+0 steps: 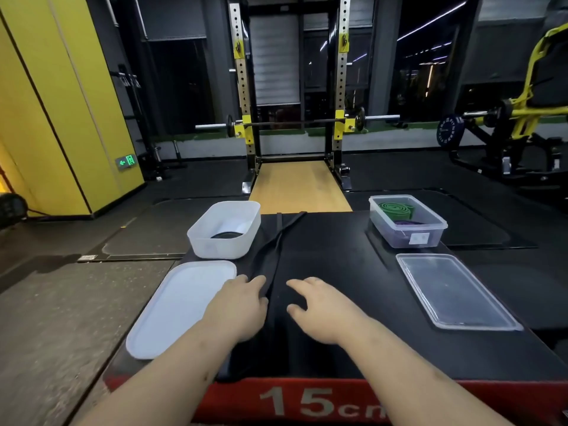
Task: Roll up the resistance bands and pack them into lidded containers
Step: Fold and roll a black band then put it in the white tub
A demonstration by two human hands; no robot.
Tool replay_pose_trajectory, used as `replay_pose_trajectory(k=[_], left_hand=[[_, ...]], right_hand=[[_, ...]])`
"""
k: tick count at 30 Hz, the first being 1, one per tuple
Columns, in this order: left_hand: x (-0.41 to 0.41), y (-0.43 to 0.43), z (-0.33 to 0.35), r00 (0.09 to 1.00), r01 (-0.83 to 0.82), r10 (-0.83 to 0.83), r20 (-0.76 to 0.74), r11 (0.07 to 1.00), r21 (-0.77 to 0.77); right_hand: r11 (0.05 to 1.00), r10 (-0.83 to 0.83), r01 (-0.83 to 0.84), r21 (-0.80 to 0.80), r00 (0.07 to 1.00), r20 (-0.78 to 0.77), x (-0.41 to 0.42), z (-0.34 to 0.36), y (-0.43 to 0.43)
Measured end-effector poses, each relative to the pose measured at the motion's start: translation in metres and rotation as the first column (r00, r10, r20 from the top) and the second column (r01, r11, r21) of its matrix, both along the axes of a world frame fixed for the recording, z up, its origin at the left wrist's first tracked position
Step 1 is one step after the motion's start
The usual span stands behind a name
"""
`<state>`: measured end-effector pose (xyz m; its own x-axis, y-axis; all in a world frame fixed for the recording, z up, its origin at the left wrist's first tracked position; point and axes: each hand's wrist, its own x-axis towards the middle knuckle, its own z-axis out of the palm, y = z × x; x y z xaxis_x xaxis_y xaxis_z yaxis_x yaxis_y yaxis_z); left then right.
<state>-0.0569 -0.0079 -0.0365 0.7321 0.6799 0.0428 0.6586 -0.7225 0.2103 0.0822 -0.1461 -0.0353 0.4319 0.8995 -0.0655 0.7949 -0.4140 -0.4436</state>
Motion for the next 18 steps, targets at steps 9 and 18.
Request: replay_pose_trajectory(k=[9, 18], left_hand=[[0.003, -0.010, -0.025, 0.999, -0.041, 0.041, -0.029, 0.999, -0.013], [0.014, -0.008, -0.015, 0.968, -0.242, 0.240, -0.069, 0.970, -0.030]], right_hand=[[1.000, -0.007, 0.007, -0.004, 1.000, -0.002, -0.019, -0.035, -0.001], [0.997, -0.004, 0.007, 0.072, 0.999, -0.042, -0.020, -0.030, -0.011]])
